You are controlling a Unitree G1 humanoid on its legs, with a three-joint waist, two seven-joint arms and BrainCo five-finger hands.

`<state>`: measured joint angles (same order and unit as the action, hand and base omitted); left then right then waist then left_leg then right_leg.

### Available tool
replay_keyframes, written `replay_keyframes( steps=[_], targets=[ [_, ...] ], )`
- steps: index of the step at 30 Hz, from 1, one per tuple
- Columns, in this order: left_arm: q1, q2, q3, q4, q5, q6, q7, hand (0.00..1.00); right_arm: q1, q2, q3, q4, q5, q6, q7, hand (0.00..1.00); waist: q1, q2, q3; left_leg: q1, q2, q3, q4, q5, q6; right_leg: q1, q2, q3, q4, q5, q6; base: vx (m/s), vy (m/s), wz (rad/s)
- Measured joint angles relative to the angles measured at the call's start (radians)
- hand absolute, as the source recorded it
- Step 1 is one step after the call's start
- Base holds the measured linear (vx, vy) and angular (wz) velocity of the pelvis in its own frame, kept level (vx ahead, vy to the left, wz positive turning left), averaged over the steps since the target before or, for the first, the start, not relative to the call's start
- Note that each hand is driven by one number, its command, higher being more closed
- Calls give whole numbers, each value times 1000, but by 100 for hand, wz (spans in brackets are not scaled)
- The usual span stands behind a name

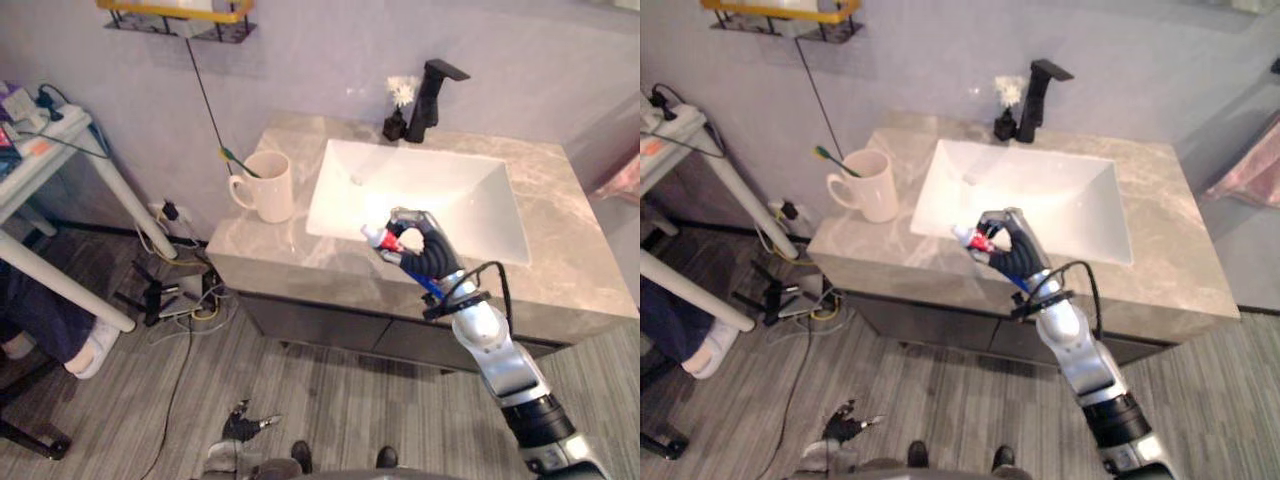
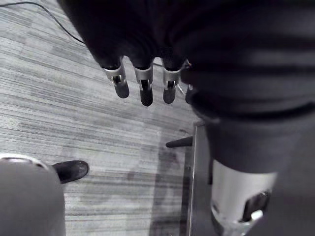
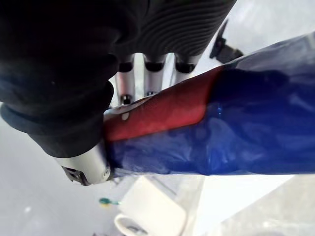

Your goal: Organize washtable

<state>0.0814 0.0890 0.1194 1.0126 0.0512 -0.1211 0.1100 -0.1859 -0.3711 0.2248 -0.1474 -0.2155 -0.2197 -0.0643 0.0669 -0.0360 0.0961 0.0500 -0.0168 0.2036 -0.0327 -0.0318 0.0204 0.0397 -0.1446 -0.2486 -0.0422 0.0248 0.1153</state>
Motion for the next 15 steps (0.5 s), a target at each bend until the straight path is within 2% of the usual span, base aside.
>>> replay_keyframes(
  steps=[4,7,11,12,15],
  targets=[
    [42,8,71,-29,-7,-1,35,0,7,10,-1,-31,11,-12,-19,100,1,5,-6,0,1,0,-1,0,0,4,1,0,-12,2,-3,-10,-8,0],
    [107,16,144,-159,-23,-7,70,0,29,12,-2,-64,13,-35,-27,100,5,5,-17,-2,1,-4,-2,0,0,8,1,-4,-20,3,-3,5,-18,5],
    [155,17,270,-474,-46,-23,120,0,29,14,-11,-73,13,-47,-30,100,14,4,-27,-2,0,-10,-4,0,0,15,1,-24,-24,2,-3,-7,-17,5],
    [165,16,282,-580,-55,-38,139,0,34,18,-24,-74,13,-47,-30,100,26,5,-29,-1,-1,-10,-4,0,0,16,1,-24,-24,2,-3,-32,-17,2],
    [177,10,285,-812,-68,-66,162,0,40,34,-47,-74,13,-47,-37,100,32,10,-46,-1,-2,-14,-4,0,0,22,0,-28,-26,2,-3,-20,-15,4]
  ],
)
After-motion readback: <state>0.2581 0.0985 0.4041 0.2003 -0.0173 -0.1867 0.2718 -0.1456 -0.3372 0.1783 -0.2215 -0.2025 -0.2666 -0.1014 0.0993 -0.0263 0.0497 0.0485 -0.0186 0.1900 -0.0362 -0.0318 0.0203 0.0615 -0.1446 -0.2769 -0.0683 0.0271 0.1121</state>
